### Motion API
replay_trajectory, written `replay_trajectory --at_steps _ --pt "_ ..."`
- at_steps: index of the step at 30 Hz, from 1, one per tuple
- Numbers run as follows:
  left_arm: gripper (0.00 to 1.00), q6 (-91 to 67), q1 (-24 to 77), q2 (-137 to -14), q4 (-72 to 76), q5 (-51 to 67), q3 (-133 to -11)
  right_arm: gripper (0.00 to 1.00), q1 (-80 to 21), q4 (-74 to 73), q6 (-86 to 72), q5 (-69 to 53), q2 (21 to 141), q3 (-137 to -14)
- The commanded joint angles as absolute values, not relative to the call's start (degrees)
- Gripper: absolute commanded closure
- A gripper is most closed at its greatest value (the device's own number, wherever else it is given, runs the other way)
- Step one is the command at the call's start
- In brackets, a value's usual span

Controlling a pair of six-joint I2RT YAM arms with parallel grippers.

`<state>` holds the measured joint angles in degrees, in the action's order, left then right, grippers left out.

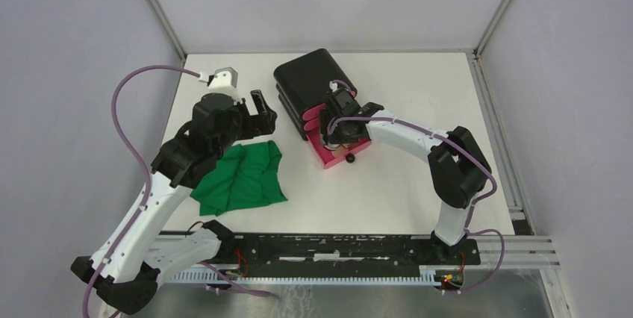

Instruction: Organize the makeup

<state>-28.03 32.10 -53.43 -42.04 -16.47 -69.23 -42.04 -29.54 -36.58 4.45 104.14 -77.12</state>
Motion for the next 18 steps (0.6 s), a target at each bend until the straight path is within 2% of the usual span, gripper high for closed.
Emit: replay_trajectory --at_steps 1,7,18 --pt "0.01 -30.9 31.9 -53.1 -41.4 -17.5 -68.9 0.33 -42.6 -26.8 -36.1 5.6 106.9 -80.6" --pt "0.01 -31.0 31.8 -53.3 -41.0 -17.1 -68.9 0.33 -43.7 -29.3 -35.0 6.1 109.2 -83.1" --pt "0.01 -31.7 31.8 -52.7 -40.6 -16.8 -67.5 0.31 -44.7 -27.2 -35.6 9.2 103.3 -75.8"
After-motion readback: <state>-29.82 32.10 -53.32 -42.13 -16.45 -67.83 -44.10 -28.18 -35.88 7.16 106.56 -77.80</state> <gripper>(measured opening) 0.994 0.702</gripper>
